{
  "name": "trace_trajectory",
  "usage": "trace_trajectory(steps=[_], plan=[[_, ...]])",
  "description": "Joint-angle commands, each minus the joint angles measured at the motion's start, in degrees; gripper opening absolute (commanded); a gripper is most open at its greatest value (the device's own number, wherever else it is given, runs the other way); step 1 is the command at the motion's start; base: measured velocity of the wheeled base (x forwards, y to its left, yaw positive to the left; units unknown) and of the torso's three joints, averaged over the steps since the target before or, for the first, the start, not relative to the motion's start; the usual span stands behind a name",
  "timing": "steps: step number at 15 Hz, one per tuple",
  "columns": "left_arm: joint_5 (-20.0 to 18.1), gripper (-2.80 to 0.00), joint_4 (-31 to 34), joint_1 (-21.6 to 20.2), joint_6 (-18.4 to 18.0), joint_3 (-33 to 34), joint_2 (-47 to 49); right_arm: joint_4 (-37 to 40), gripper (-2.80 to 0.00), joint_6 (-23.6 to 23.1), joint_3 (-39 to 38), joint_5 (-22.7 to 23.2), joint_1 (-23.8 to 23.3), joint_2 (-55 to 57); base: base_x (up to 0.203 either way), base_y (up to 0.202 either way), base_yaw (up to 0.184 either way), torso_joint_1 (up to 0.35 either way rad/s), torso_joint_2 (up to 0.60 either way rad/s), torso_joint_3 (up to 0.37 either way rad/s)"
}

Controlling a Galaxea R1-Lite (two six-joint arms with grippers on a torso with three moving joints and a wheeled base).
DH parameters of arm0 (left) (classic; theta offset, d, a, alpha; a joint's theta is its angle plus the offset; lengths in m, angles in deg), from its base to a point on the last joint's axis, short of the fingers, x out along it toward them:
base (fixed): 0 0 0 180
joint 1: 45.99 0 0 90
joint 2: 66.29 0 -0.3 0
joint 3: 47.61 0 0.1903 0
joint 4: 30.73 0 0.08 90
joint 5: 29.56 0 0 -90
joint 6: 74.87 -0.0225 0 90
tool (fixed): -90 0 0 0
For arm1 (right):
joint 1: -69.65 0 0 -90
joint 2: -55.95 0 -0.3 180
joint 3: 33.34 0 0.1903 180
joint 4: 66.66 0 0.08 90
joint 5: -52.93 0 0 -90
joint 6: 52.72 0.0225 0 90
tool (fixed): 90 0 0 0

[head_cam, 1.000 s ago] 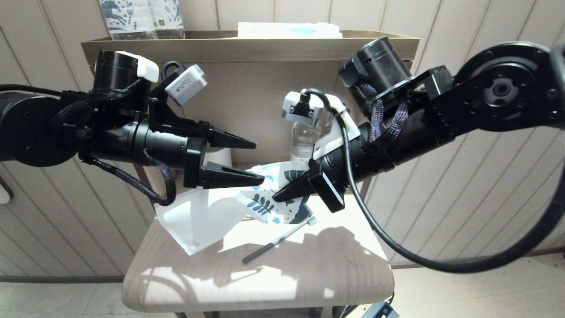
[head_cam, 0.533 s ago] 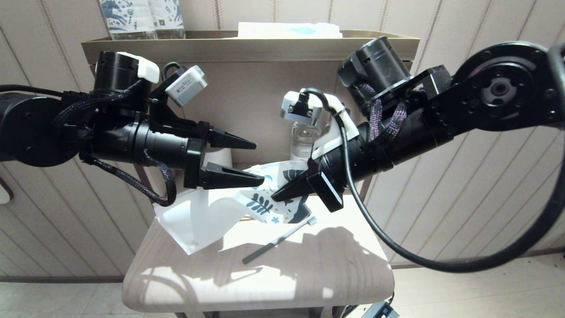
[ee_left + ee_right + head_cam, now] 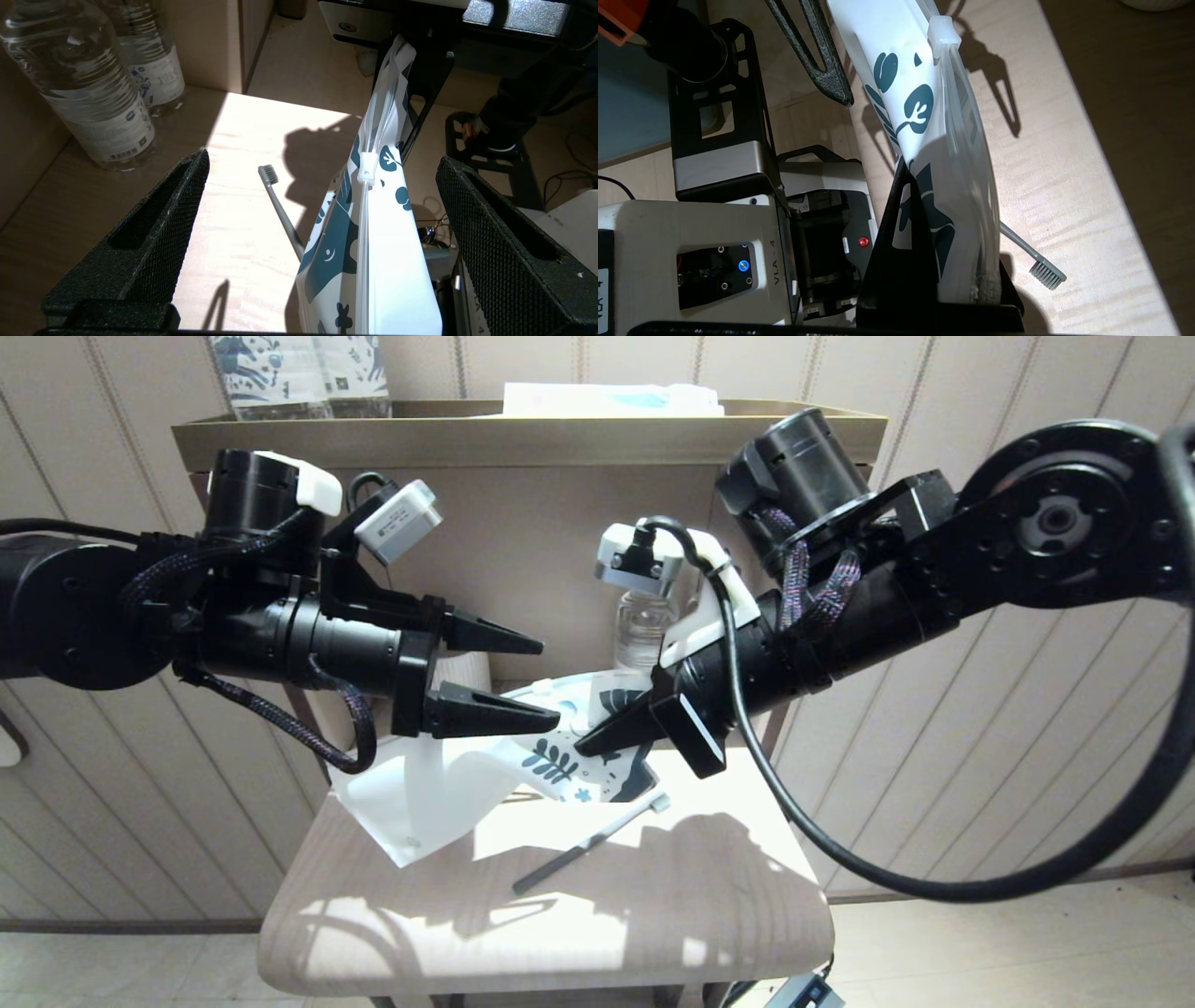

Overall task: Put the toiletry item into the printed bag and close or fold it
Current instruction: Open the storage bag

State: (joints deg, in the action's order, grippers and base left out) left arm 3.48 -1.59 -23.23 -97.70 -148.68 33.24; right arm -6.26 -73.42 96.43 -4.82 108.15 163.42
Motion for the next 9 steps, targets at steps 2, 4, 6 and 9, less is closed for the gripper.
trace_trajectory(steps=[2,4,6,9], plan=[[-0.34,-2.80,0.03,0.00,-0.72,0.55,-0.03,0.23,-2.80,-0.15,0.04,0.19,0.03,0.11,0.000,0.000,0.000,0.000,0.00,0.000],[-0.43,-2.80,0.03,0.00,-1.61,0.62,-0.03,0.20,-2.80,-0.13,0.10,0.19,0.00,0.04,0.000,0.000,0.000,0.000,0.00,0.000],[-0.43,-2.80,0.03,0.00,-1.61,0.80,-0.03,0.14,-2.80,-0.16,0.04,0.19,0.09,0.11,0.000,0.000,0.000,0.000,0.00,0.000],[-0.87,-2.80,0.03,0.00,-1.61,0.80,0.06,0.16,-2.80,-0.13,-0.01,0.19,0.09,0.53,0.000,0.000,0.000,0.000,0.00,0.000]])
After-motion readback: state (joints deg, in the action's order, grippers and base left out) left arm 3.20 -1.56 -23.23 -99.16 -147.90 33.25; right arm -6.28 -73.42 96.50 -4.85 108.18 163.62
